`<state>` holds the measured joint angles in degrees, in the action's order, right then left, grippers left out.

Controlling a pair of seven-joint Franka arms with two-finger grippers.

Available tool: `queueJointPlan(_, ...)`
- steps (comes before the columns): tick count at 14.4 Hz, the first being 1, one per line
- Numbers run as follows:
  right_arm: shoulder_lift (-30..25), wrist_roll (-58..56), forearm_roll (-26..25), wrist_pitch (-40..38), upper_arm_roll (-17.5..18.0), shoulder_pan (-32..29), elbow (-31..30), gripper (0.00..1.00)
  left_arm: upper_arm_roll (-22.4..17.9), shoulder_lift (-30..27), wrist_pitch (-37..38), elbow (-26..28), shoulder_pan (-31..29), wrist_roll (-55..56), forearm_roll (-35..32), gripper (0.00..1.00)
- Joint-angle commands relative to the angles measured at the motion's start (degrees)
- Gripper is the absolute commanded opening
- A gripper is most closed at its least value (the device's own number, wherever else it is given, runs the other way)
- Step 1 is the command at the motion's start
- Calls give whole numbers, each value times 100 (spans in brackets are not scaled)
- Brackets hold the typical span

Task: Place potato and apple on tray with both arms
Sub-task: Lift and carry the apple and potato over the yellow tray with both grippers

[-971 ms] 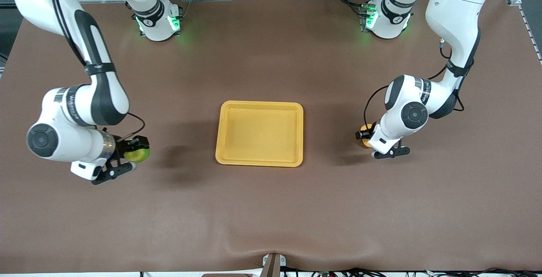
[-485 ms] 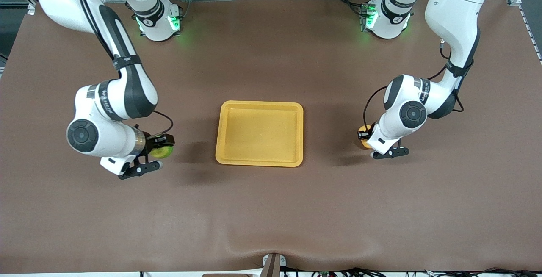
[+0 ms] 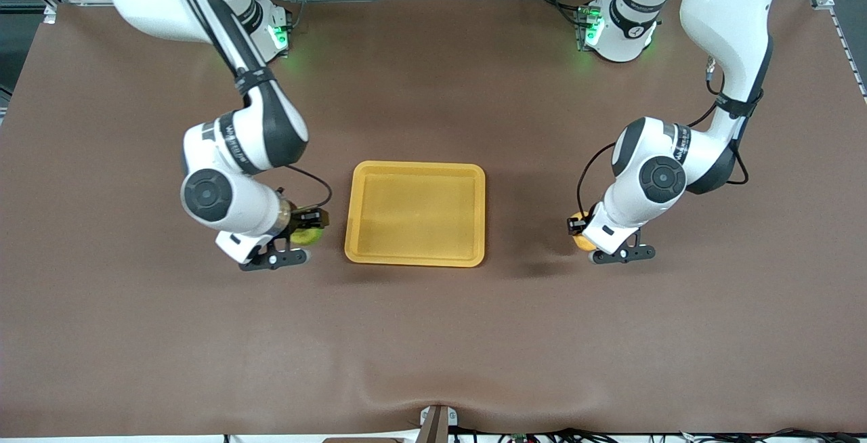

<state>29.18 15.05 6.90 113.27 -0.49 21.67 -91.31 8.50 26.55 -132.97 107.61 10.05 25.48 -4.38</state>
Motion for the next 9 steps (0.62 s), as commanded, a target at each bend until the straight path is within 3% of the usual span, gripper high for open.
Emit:
queueJointPlan(1, -8, 1251, 224, 186, -48, 13, -141, 0, 55, -149, 254, -161, 102, 54, -99, 0)
queueJointPlan(9, 27, 2923, 285, 327, -48, 109, -282, 0, 574, -659, 852, -354, 76, 98, -28, 0)
